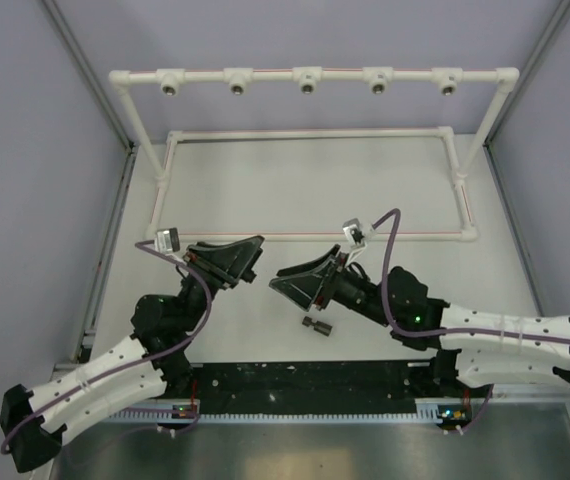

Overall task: Install the water faucets
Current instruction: Pick up the adaptor at the center of the board.

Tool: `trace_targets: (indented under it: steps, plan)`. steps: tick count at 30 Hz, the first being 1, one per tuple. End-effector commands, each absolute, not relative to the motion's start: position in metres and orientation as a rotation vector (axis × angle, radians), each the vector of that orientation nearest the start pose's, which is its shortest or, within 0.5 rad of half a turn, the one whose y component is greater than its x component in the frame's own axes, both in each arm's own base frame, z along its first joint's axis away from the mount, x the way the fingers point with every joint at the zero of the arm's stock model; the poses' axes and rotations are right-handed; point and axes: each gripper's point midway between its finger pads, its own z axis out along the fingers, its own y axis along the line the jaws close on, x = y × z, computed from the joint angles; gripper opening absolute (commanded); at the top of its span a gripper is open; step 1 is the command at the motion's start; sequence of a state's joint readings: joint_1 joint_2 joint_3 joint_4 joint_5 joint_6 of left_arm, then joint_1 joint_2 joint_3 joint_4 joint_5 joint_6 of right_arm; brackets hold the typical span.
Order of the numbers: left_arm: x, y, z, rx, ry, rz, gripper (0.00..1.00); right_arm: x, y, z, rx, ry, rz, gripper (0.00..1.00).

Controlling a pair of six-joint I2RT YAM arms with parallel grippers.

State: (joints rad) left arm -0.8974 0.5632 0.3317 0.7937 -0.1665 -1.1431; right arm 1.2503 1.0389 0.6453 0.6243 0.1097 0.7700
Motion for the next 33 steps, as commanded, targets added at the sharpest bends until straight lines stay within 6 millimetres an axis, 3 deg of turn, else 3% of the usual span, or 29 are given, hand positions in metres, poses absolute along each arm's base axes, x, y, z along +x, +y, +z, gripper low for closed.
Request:
trace_targets:
  steps: [1, 3, 6, 9, 14, 19, 22, 26, 33]
  plan:
    - [0.162, -0.193, 0.390, -0.338, 1.045, -1.671, 0.00, 0.124, 0.337, 0.321, -0.213, 1.546, 1.443, 0.51]
    - [0.163, -0.184, 0.386, -0.353, 1.037, -1.632, 0.00, 0.130, 0.321, 0.302, -0.204, 1.591, 1.351, 0.51]
    - [0.164, -0.178, 0.378, -0.357, 1.064, -1.583, 0.00, 0.146, 0.291, 0.256, -0.163, 1.747, 1.112, 0.49]
    - [0.167, -0.179, 0.364, -0.351, 1.155, -1.518, 0.00, 0.147, 0.267, 0.212, -0.182, 1.899, 0.932, 0.48]
    - [0.168, -0.182, 0.344, -0.332, 1.276, -1.457, 0.00, 0.135, 0.253, 0.157, -0.329, 2.100, 0.741, 0.47]
    - [0.167, -0.189, 0.327, -0.301, 1.391, -1.416, 0.00, 0.118, 0.262, 0.112, -0.674, 2.202, 0.629, 0.47]
    - [0.167, -0.191, 0.321, -0.282, 1.423, -1.396, 0.00, 0.112, 0.269, 0.100, -0.942, 2.163, 0.573, 0.47]
    - [0.167, -0.190, 0.315, -0.290, 1.440, -1.385, 0.00, 0.110, 0.287, 0.103, -1.210, 2.006, 0.576, 0.50]
    - [0.165, -0.188, 0.313, -0.292, 1.438, -1.394, 0.00, 0.131, 0.302, 0.093, -1.269, 1.842, 0.522, 0.52]
